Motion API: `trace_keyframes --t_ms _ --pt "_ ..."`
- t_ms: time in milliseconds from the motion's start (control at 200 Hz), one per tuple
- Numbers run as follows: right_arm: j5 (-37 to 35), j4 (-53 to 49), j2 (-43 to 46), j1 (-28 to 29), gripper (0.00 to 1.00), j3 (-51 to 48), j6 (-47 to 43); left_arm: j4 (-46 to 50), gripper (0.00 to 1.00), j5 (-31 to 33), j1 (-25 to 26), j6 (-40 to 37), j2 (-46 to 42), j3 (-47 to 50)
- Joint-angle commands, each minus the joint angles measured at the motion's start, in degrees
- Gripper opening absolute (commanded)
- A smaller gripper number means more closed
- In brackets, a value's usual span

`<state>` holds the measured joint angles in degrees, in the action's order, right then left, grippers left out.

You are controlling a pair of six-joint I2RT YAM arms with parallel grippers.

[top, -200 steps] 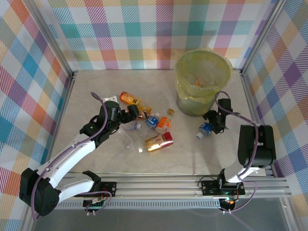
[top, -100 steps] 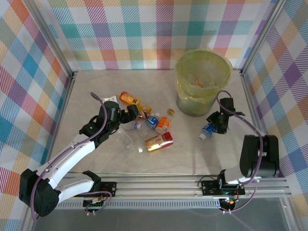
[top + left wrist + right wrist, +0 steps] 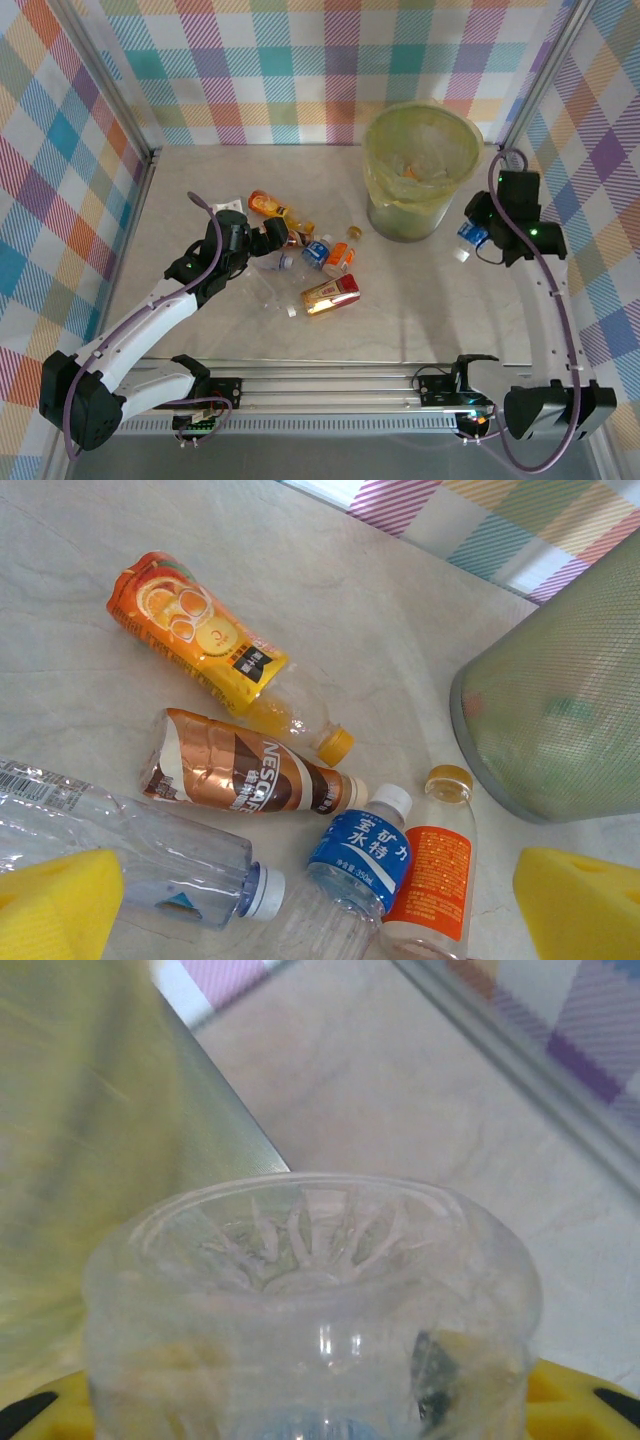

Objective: Put the plastic bottles in the bin

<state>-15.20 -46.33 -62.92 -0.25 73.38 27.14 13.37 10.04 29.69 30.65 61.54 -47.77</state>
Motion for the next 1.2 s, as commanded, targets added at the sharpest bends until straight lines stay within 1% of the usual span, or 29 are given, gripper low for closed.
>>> trace_keyframes --t_ms 0,205,345,475,755,950,1000,1085,1195 --pt "-0.23 -4.12 -1.46 1.33 0.42 7.31 -6.71 -1.94 1.0 -0.59 -0.69 0.7 0.51 0.22" --pt "1.04 -3.82 -9.29 4.38 0.42 20.72 -12.2 -1.94 1.0 -0.88 -0.69 0.65 0.84 -0.17" --pt "0.29 -2.7 -15.47 7.54 0.42 28.66 -16.3 -1.76 1.0 -0.89 -0.64 0.51 0.98 -0.48" --pt "-2.03 -1.3 -22.25 9.67 0.43 36.21 -20.84 -1.72 1.0 -1.05 -0.69 0.52 1.17 -0.61" --pt "-5.03 -0.39 -39.18 12.83 0.44 56.9 -29.59 -1.72 1.0 -1.38 -0.73 0.91 0.54 0.06" --pt "-8.89 -0.77 -50.74 13.52 0.45 69.11 -35.09 -1.85 1.0 -1.82 -0.69 1.11 0.45 0.23" --pt "-9.38 -0.67 -52.54 13.52 0.45 70.42 -35.5 -1.77 1.0 -1.75 -0.69 1.06 0.41 0.34" --pt "-10.43 0.54 -53.95 13.51 0.45 69.57 -35.67 -1.57 1.0 -1.71 -0.71 1.05 0.22 0.33" --pt "-11.49 3.64 -53.47 13.52 0.46 64.27 -35.7 -1.41 1.0 -1.61 -0.69 1.03 -0.2 0.48"
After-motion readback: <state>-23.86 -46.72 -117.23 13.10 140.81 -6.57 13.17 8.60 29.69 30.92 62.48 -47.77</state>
